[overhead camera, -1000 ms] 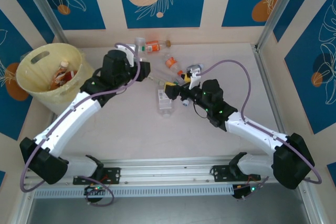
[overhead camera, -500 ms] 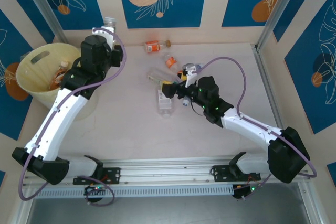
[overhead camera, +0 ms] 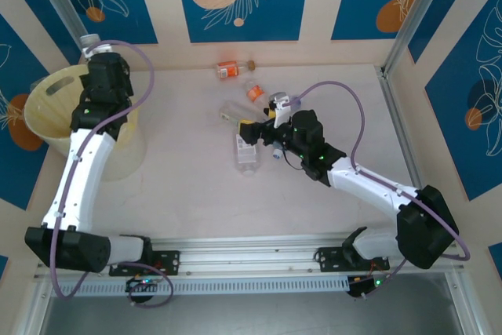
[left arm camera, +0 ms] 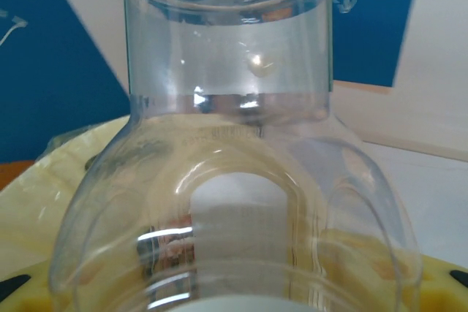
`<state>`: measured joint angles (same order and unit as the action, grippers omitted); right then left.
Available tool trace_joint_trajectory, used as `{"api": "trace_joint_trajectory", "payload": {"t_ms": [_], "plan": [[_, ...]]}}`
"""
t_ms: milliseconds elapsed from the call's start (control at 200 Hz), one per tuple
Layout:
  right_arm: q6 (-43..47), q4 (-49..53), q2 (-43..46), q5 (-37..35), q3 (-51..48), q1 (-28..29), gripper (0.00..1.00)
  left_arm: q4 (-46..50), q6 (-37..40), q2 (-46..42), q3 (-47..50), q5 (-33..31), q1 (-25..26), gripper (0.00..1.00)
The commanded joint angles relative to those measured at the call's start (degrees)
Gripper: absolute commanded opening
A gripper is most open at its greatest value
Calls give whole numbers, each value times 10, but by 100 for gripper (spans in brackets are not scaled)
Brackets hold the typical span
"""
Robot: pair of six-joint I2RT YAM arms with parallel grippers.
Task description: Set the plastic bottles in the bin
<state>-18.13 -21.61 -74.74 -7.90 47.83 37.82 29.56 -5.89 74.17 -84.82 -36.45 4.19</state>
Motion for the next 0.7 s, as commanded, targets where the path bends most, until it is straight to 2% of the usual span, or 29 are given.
{"api": "trace_joint_trajectory", "payload": {"t_ms": [0, 50, 150, 250, 380, 505, 600, 690], "plan": [[11, 8, -3, -1, 26, 1, 100, -6, -74, -13, 7, 71, -66, 50], [10, 12, -3, -2, 26, 1, 100, 9, -93, -9, 8, 105, -91, 50], [8, 20, 0, -7, 24, 1, 100, 61, -105, 7, -6, 128, -136, 52], [8, 23, -1, -14, 21, 0, 100, 117, -112, 22, -17, 200, -177, 53], [7, 28, -6, -15, 26, -2, 100, 179, -77, 34, -21, 198, -182, 56], [3, 28, -15, -10, 33, -2, 100, 238, -55, 60, -39, 232, -188, 58], [-1, 27, -23, -7, 37, -2, 100, 254, -49, 85, -54, 213, -190, 61], [-3, 33, -26, -1, 43, -2, 100, 283, -47, 112, -82, 206, -191, 69]]}}
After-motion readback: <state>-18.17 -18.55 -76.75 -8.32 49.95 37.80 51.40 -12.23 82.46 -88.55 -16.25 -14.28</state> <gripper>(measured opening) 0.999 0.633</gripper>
